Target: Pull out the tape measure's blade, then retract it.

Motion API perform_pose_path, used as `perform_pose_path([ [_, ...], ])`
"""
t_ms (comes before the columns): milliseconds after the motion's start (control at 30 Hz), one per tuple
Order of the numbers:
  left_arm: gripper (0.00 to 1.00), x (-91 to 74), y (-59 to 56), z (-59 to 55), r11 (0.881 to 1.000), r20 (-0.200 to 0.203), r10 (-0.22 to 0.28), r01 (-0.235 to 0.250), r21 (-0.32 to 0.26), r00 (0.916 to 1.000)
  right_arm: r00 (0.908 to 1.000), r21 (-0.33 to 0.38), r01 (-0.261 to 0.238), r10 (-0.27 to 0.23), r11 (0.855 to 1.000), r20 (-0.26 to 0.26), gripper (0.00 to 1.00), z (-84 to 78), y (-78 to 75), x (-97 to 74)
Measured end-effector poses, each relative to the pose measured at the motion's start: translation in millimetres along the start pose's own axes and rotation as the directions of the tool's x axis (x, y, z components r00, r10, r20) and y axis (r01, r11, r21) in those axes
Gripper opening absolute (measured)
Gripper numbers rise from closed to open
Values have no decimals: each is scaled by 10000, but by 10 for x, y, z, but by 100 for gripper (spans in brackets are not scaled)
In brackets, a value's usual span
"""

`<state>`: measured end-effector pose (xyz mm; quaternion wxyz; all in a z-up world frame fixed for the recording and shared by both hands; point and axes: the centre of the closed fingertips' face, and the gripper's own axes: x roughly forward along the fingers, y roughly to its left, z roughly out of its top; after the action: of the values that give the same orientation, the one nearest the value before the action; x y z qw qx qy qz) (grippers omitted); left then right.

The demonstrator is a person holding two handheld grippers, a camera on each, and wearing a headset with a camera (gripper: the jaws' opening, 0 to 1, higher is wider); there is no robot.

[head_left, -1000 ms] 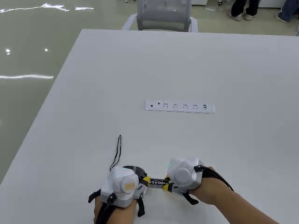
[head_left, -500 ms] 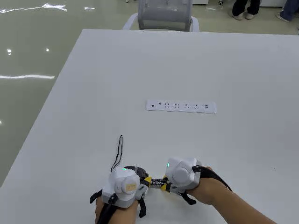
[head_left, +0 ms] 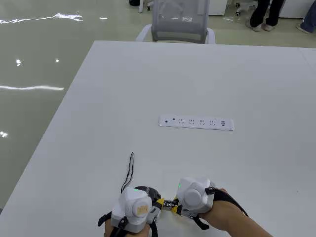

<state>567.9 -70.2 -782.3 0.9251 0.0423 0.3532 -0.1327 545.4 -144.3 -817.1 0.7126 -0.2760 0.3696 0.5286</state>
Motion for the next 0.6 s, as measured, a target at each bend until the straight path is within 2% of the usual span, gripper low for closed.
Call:
perform_pose_path([
  [600,58,4,-12,-5,10000,6,-14,14,-20,10000,10000,5,-66,66,10000,56,13,67,13,55],
])
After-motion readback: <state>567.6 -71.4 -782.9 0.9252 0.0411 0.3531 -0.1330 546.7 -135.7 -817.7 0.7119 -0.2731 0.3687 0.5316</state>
